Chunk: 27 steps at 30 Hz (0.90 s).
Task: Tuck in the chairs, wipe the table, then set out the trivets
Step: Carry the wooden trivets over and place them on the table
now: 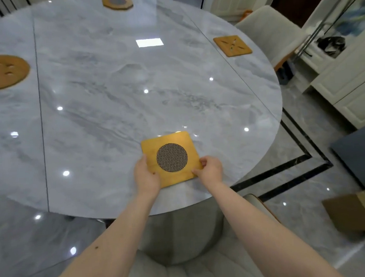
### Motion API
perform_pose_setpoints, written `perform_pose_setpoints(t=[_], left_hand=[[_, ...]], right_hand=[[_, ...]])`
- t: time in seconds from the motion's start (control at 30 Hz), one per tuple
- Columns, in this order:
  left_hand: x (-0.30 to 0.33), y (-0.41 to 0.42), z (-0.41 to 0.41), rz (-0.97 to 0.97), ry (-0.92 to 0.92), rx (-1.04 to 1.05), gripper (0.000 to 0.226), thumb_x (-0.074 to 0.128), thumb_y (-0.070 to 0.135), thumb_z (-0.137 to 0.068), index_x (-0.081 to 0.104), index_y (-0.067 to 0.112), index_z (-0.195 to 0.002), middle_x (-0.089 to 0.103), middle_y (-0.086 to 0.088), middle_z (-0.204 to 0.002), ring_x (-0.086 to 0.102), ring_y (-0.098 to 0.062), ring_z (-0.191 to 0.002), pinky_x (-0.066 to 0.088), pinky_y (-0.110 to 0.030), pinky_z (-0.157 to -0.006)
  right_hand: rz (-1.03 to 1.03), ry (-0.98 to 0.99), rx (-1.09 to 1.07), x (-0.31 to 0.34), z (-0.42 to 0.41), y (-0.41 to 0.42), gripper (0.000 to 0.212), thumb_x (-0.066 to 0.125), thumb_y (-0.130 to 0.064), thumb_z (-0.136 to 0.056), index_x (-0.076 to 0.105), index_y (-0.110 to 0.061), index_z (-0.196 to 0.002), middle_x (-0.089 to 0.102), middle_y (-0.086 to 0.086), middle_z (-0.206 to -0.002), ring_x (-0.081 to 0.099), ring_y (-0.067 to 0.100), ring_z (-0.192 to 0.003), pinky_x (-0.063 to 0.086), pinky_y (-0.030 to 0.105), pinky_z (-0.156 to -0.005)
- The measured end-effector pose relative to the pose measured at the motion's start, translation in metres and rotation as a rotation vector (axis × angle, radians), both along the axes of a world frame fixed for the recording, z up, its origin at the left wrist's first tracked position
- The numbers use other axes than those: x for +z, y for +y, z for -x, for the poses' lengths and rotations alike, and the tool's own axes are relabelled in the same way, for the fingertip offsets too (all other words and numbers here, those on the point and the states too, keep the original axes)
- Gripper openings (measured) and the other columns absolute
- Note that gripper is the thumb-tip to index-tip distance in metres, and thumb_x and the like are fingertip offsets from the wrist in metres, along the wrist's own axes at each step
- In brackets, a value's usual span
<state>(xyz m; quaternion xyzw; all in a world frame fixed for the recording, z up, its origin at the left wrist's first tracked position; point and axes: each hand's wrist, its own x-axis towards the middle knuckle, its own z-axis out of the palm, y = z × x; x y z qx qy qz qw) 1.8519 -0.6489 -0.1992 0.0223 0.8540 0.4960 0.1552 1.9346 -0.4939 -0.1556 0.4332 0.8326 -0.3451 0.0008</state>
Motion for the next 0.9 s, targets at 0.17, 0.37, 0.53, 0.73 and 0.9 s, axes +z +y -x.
perform_pose_setpoints(t=[0.17, 0.37, 0.53, 0.73, 0.9], left_hand=[[-0.023, -0.008, 0.003, 0.009, 0.006, -0.013, 0.048, 0.046, 0.007, -0.061, 0.058, -0.006, -0.106, 0.062, -0.021, -0.097, 0.059, -0.036, -0.091, 0.049, -0.046, -0.081], [-0.028, -0.009, 0.000, -0.036, -0.041, -0.002, 0.058, 0.048, -0.001, -0.065, 0.052, -0.005, -0.123, 0.057, -0.022, -0.117, 0.056, -0.036, -0.110, 0.045, -0.050, -0.097], [-0.004, -0.009, -0.011, -0.037, -0.058, 0.014, 0.065, 0.051, -0.017, -0.073, 0.040, -0.007, -0.136, 0.044, -0.024, -0.136, 0.044, -0.034, -0.127, 0.035, -0.046, -0.109], [-0.016, -0.014, -0.007, -0.105, -0.065, 0.004, 0.064, 0.046, 0.001, -0.069, 0.047, -0.002, -0.133, 0.054, -0.018, -0.128, 0.054, -0.030, -0.118, 0.044, -0.045, -0.102], [-0.040, -0.014, -0.004, -0.114, -0.091, 0.016, 0.069, 0.042, 0.007, -0.063, 0.048, 0.000, -0.131, 0.057, -0.016, -0.125, 0.056, -0.028, -0.116, 0.046, -0.048, -0.099]], right_hand=[[-0.015, -0.010, 0.020, 0.000, -0.001, -0.002, 0.044, 0.077, -0.016, -0.076, 0.063, -0.005, -0.117, 0.063, 0.012, -0.117, 0.060, 0.027, -0.107, 0.045, 0.031, -0.088], [-0.062, -0.025, 0.047, -0.001, -0.002, -0.009, 0.042, 0.074, -0.020, -0.080, 0.063, -0.007, -0.118, 0.061, 0.013, -0.118, 0.057, 0.028, -0.109, 0.044, 0.031, -0.090], [-0.095, -0.018, 0.047, -0.004, -0.008, -0.016, 0.042, 0.068, -0.020, -0.085, 0.058, -0.008, -0.124, 0.055, 0.012, -0.122, 0.049, 0.026, -0.115, 0.036, 0.027, -0.094], [-0.086, -0.027, 0.035, -0.005, -0.008, -0.018, 0.044, 0.067, -0.019, -0.087, 0.055, -0.008, -0.128, 0.052, 0.012, -0.125, 0.046, 0.026, -0.119, 0.034, 0.027, -0.098], [-0.106, -0.059, 0.066, -0.004, -0.009, -0.018, 0.045, 0.065, -0.021, -0.088, 0.053, -0.010, -0.130, 0.051, 0.012, -0.126, 0.044, 0.026, -0.120, 0.032, 0.027, -0.099]])
